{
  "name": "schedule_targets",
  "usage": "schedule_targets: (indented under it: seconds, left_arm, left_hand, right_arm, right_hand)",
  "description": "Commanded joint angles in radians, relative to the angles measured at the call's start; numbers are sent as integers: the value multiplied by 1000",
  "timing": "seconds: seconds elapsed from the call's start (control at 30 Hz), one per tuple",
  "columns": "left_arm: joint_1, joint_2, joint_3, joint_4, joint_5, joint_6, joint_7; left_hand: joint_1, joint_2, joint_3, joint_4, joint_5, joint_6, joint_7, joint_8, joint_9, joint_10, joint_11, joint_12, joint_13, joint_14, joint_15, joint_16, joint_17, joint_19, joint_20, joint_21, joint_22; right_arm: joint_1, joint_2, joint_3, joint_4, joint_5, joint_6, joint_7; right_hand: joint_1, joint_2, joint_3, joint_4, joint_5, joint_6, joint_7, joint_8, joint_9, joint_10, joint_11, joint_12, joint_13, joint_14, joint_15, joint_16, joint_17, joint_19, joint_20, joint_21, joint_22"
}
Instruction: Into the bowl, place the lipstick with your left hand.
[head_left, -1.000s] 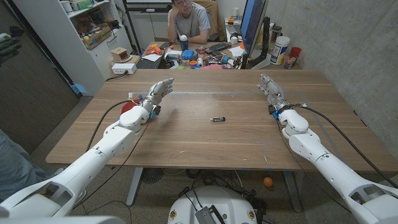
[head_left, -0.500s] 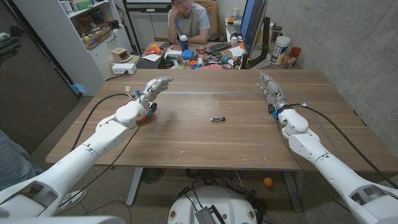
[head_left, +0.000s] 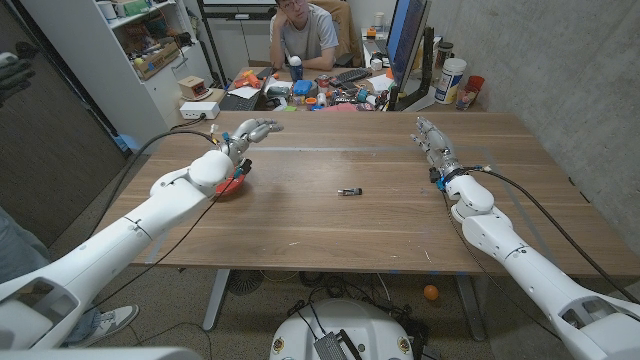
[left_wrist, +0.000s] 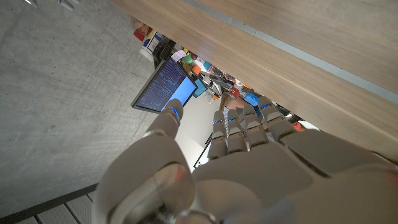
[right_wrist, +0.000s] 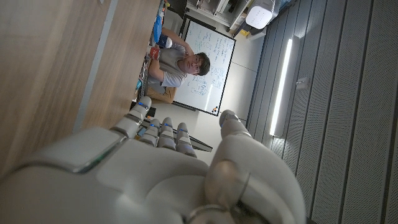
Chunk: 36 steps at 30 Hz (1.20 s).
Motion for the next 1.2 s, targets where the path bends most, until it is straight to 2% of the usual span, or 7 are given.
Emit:
schedule_targets:
  seconds: [0.03,0.23,0.43,0.53,0.63,0.9,1.2]
  left_arm:
    - [-86,44,84,-75,156,141,-54]
    - [-138,49,139,-89,248,201,-102]
    - [-193,63,182,-106,325,241,-179]
    - [-221,69,208,-117,380,262,-210]
    - [-247,68,235,-123,440,277,-238]
    - [-288,52,277,-89,529,213,-307]
    - [-306,30,289,-28,570,80,-365]
  left_hand:
    - [25,-4,8,-1,2,13,-11,7,2,22,-5,12,6,17,1,8,3,2,12,0,2]
    - [58,-16,4,3,-1,29,-32,9,3,53,-17,25,14,45,5,15,5,5,27,1,3]
    - [75,-21,-2,7,-3,44,-36,11,4,72,-25,35,21,64,10,20,8,4,44,2,5]
    - [77,-21,-4,9,-4,47,-37,11,4,76,-30,37,23,67,8,21,8,4,44,2,5]
    - [78,-24,-9,11,-5,49,-40,11,5,80,-31,39,26,69,7,21,9,1,45,1,6]
    - [84,-29,-20,16,-9,45,-47,4,6,61,-35,34,33,58,6,15,11,-9,53,-1,7]
    - [89,-32,-27,17,-11,47,-54,2,6,48,-37,30,37,53,1,13,12,-11,52,-1,7]
  right_arm:
    - [12,10,-6,16,-1,5,7]
    - [17,12,-8,20,-3,6,8]
    - [18,13,-7,21,-7,9,2]
    - [18,11,-7,21,-4,7,8]
    - [17,11,-7,19,-6,7,3]
    - [12,16,-4,20,-4,12,-4]
    - [7,14,0,11,-7,14,-14]
  right_hand:
    - [-3,2,-8,0,4,3,-3,3,6,5,3,-2,2,-1,6,0,5,4,5,-4,6]
    - [-3,2,-9,0,4,3,-4,3,6,5,5,-3,2,-1,4,0,6,4,5,-4,6]
    - [-4,2,-10,-1,4,4,-5,3,6,5,3,-3,2,0,6,-1,6,5,6,-3,6]
    - [-9,5,-15,1,4,0,-5,1,6,4,-2,-5,3,46,5,16,9,37,6,7,6]
    - [-10,5,-16,1,4,-4,-4,0,6,4,-2,-6,3,53,5,19,10,44,6,9,6]
    - [-11,4,-18,1,4,-6,-4,-1,6,4,-4,-6,3,58,5,20,11,51,7,10,6]
    - [-12,3,-21,0,4,-7,-4,-1,6,5,-4,-6,3,59,7,19,12,51,7,8,6]
